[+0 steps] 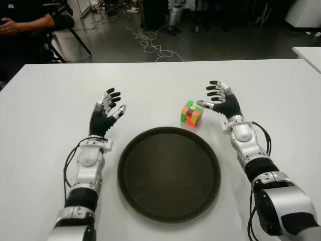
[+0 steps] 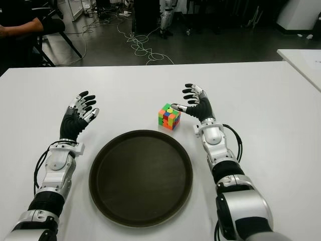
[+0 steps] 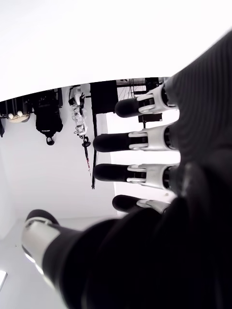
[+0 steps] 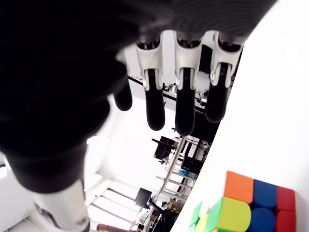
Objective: Pick up the Rubik's Cube and put it in the plate
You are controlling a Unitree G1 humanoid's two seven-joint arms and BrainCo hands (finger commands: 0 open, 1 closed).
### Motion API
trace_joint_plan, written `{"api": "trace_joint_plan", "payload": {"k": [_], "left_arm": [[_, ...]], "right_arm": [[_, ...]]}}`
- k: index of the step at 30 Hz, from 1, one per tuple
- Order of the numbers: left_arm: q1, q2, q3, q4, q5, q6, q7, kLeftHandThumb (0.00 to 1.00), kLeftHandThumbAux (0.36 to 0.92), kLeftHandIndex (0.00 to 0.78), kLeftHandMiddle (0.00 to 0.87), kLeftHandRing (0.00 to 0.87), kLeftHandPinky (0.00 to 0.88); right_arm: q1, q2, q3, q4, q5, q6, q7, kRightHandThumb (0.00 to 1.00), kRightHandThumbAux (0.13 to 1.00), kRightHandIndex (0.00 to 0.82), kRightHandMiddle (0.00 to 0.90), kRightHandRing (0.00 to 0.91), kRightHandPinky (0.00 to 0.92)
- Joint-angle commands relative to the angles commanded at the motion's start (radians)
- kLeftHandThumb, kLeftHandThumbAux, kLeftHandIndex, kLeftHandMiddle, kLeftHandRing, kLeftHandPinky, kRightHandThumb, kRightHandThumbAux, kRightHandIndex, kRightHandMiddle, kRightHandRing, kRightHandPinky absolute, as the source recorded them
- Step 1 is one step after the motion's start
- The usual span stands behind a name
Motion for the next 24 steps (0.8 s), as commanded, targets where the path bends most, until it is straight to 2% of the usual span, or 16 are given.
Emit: {"api": "trace_joint_plan", "payload": {"k": [11, 17, 24], "left_arm": [[0.000, -0.004, 0.001, -0.004, -0.008, 0.000, -0.007, 0.046, 0.718, 0.148, 0.220, 0.174, 0.098], [0.002, -0.004, 0.001, -0.010, -0.012, 0.009, -0.010, 0.042, 0.716, 0.144, 0.218, 0.166, 0.062], [0.002, -0.004, 0.001, -0.010, -0.012, 0.012, -0.009, 0.047, 0.732, 0.149, 0.219, 0.173, 0.102]], "right_arm": [[0.000, -0.001, 0.002, -0.001, -0.005, -0.001, -0.004, 0.028, 0.792, 0.224, 0.302, 0.297, 0.297], [-0.001, -0.002, 0.001, 0.000, -0.002, 0.000, -0.001, 0.032, 0.795, 0.230, 0.305, 0.300, 0.305], [0.000, -0.003, -0.001, 0.004, 0.001, -0.005, 0.006, 0.027, 0.794, 0.226, 0.300, 0.300, 0.309]]}}
